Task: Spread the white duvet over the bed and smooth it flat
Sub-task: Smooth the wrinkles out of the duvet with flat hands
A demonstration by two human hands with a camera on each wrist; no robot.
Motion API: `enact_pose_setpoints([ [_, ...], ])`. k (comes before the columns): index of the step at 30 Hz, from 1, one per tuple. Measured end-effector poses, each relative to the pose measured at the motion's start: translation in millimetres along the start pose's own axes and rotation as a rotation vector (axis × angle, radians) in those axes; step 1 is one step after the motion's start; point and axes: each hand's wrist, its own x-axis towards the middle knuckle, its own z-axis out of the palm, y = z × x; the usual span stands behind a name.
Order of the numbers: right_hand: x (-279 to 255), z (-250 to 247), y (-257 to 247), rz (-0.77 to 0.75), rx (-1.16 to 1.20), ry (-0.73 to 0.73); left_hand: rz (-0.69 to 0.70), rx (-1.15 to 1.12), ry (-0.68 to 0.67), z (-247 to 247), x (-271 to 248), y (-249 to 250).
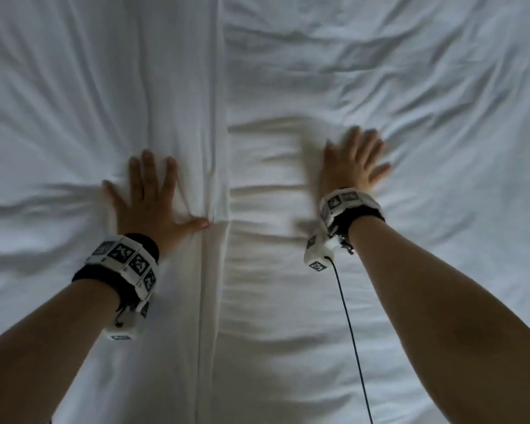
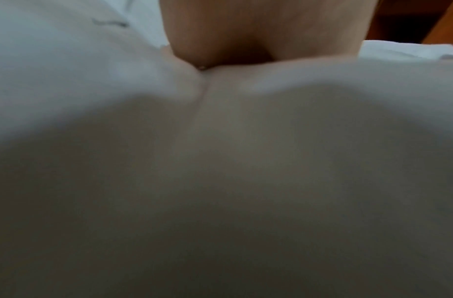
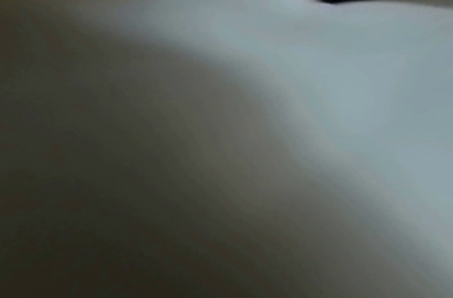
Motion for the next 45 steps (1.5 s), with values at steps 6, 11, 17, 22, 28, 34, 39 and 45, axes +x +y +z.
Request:
enact_pose_setpoints([
  [6,17.1,-33.1,57.4,0.33,0.049,0.09,0.078,-0.044,0.096,-22.1,1.9,25.4],
  [11,-16.5,-12.8,-40.1,-0.441,-0.064,-0.087,0.127,-0.058,0.101,-25.8,30.4,68.7],
  [17,-12.2,9.9,34.6,-0.124,-0.053,-0.079,0.26,0.053,-0.08,20.0,-5.9,97.0],
  [22,-1.6,-21.7,142.6,0.521,0.078,0.05,0.276,0.018,0.03,0.2,-5.3,89.3],
  [28,-41.0,-7.4,46.6,-0.103,0.008,-0.025,0.293,-0.037,0.128,-9.4,7.8,132.0],
  [34,-71.6,21.3,126.3,-0.07,-0.017,-0.099,0.443,0.092,0.032,49.0,-33.7,150.2],
  [39,-103.9,-4.8,286.4,0.607,0.062,-0.042,0.519,0.213,0.018,76.7,-77.7,136.3],
  [45,-134.2,-6.8,294.6,0.423,0.119,-0.007,0.341,0.118,0.064,62.4,-94.7,166.9],
])
